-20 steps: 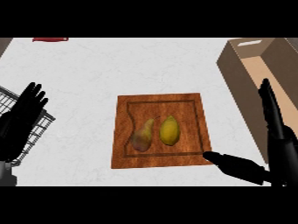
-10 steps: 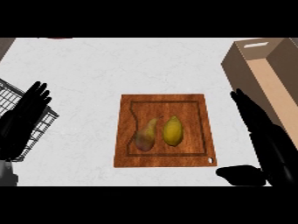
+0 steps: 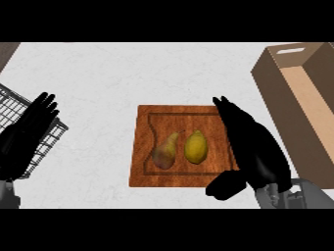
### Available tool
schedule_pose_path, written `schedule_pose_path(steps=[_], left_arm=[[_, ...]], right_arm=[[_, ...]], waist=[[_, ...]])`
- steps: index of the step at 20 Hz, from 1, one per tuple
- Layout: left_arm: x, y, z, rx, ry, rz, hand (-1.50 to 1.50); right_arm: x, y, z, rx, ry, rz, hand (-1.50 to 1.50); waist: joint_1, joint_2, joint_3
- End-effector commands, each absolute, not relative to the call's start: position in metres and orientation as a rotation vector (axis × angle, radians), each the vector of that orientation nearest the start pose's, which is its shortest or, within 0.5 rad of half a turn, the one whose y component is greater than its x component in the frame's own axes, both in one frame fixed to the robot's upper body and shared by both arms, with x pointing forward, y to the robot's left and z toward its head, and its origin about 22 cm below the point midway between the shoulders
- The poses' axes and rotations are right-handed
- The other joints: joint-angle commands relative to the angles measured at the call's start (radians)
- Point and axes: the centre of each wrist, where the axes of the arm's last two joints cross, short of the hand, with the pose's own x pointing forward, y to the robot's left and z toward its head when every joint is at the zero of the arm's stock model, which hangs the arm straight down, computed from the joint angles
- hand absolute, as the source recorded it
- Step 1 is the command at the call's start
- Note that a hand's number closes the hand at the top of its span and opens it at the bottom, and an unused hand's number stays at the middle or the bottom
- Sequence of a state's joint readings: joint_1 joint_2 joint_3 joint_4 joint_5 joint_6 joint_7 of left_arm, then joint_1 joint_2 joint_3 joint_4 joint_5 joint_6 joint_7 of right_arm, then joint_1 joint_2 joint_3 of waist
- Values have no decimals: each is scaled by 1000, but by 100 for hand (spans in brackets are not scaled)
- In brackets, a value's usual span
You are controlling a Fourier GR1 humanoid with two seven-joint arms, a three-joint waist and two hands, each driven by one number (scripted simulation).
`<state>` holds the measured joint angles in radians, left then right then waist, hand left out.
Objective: Pick the lemon from the cutting board and place it in the cardboard box
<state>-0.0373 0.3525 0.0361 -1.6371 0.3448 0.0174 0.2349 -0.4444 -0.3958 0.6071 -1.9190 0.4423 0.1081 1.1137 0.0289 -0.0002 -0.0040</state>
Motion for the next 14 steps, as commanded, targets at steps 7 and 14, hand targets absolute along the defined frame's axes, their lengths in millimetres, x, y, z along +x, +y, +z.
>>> schedule_pose_path(steps=[7, 14], left_arm=[[238, 327, 48, 62, -1443, 33, 0], [243, 335, 59, 51, -1444, 50, 0]], right_arm=[[263, -85, 147, -688, -910, 977, -150], [264, -84, 156, -684, -902, 990, -150]], waist=[[-12, -1, 2], [-26, -2, 3]])
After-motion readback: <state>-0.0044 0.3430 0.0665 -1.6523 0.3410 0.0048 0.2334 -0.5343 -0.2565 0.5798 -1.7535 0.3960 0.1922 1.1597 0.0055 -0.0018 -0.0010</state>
